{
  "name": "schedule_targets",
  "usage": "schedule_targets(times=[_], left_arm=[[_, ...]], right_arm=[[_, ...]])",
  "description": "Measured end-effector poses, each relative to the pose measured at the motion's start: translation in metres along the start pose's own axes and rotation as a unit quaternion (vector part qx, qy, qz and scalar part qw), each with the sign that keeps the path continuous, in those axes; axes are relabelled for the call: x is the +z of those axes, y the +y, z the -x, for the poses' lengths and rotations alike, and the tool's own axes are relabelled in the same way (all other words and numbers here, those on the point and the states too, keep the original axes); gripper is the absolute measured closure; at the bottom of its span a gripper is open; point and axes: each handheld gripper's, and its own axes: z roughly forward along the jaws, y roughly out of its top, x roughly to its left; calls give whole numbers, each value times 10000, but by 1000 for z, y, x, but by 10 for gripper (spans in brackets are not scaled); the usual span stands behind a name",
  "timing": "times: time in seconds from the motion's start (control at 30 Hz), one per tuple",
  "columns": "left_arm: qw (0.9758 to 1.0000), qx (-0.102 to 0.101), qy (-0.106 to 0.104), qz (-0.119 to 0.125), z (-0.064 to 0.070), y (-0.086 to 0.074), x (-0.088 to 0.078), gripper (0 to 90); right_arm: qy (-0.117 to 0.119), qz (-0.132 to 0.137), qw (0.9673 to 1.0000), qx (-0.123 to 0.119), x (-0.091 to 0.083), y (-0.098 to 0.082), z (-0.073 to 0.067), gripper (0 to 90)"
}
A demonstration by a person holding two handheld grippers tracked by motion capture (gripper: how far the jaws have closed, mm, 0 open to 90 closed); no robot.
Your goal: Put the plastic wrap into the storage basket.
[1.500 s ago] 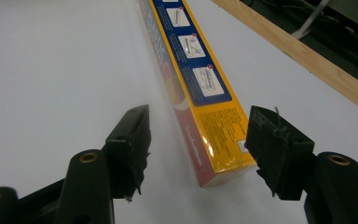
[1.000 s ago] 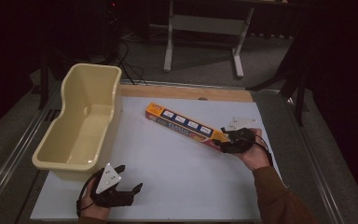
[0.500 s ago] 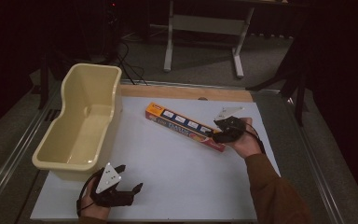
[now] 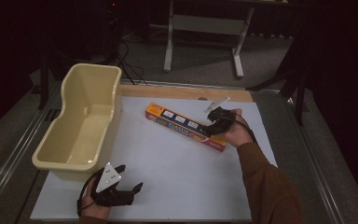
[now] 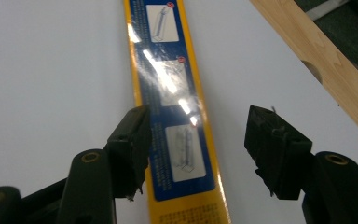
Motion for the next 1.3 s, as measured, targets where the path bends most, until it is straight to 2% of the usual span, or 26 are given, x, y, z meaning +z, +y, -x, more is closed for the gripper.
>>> schedule_targets(times=[0.17,0.3,0.37,0.5,0.6,0.7,0.8,1.03,1.13,1.27,1.3], left_arm=[[10000,-19,7,-7,-1,0,1,150],[10000,-30,25,-14,-2,0,1,150],[10000,-35,31,-3,-2,0,1,150],[10000,-39,9,-14,-2,0,1,150],[10000,-35,-7,-15,-1,0,2,150],[10000,-21,-21,-9,-1,0,2,150],[10000,-33,-29,-10,-1,0,2,150],[10000,-31,-52,3,0,0,2,150],[10000,-37,-59,0,1,0,2,151],[10000,-35,-51,9,0,0,2,151],[10000,-33,-48,5,0,0,2,151]], right_arm=[[89,-48,9999,9,7,9,7,406],[141,-182,9996,-149,14,16,6,406],[232,-166,9995,-131,17,20,6,398],[342,-392,9982,-291,28,27,3,378],[470,-484,9973,-304,37,32,1,367],[473,-684,9957,-406,47,35,-1,337],[544,-764,9945,-460,54,40,-4,313],[702,-1020,9920,-240,77,40,-1,282],[861,-1245,9882,-220,86,37,-2,335],[789,-1312,9879,-242,86,40,-5,377],[814,-1383,9868,-205,85,40,-6,381]])
